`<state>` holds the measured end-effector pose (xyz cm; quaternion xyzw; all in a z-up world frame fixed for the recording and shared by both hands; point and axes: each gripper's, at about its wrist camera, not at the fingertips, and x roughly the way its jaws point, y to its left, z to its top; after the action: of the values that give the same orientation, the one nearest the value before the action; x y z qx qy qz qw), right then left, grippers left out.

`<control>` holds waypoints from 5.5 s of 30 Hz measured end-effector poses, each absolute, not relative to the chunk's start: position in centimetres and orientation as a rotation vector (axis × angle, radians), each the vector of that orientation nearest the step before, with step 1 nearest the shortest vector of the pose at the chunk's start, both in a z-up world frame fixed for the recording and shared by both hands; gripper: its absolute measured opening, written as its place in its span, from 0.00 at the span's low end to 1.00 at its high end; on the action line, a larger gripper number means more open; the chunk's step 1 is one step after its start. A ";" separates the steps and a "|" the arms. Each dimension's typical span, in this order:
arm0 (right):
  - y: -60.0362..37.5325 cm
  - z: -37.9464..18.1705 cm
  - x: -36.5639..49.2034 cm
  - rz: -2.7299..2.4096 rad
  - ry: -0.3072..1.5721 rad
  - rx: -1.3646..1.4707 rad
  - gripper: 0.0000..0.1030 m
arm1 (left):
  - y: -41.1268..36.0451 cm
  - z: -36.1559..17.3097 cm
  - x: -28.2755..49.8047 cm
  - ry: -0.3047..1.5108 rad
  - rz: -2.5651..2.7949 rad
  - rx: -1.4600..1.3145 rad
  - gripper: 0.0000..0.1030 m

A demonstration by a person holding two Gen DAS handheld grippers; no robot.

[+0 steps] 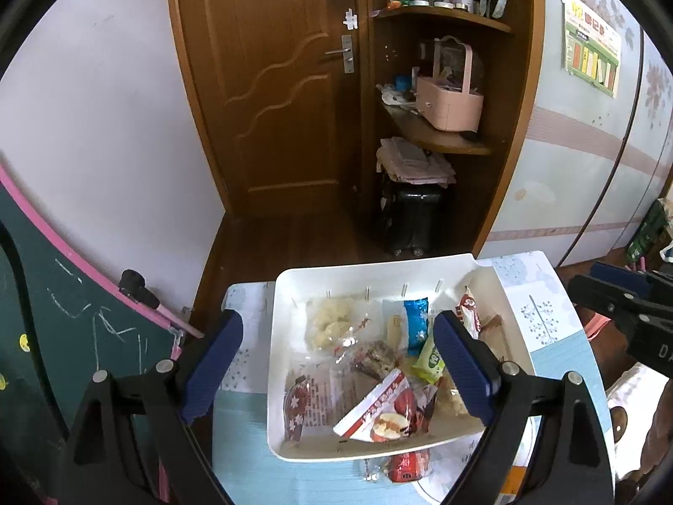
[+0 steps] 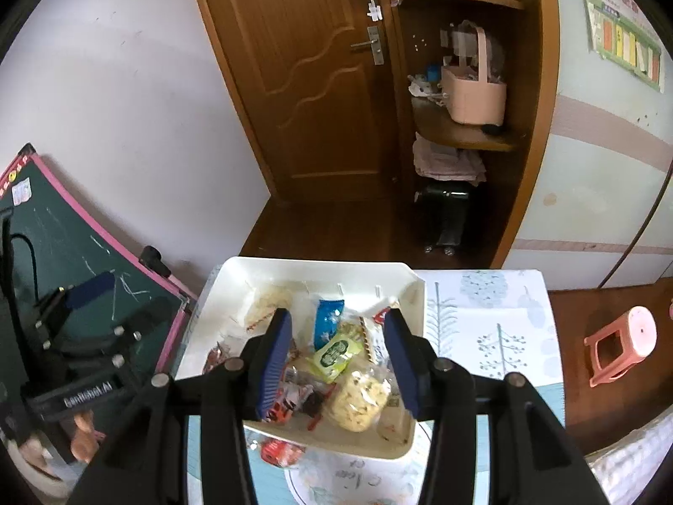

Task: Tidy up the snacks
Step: 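Lower both snacks into the white bin and open both tools, then withdraw both tools from the bin toward the last snacks on the table, then grasp the red wrapped snack with the left tool while the right tool grasps the orange-white bar, then carry both snacks over the white bin and release them inside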

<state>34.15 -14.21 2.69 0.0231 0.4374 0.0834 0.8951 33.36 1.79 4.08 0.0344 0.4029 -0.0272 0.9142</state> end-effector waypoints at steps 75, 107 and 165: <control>-16.2 -19.9 18.9 0.124 1.339 0.268 0.47 | -0.1 -14.4 19.2 1.072 -0.203 -0.032 0.89; -14.0 -20.4 21.4 0.053 1.212 0.100 0.31 | -2.3 -19.5 26.1 1.179 -0.152 -0.019 0.89; -12.1 9.6 31.6 0.178 0.687 0.014 0.31 | 0.1 10.0 29.9 0.712 -0.072 0.160 0.43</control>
<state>31.62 -12.14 9.56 0.0069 0.3362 0.0870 0.9377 29.91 0.07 9.98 0.0782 0.3481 -0.0354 0.9335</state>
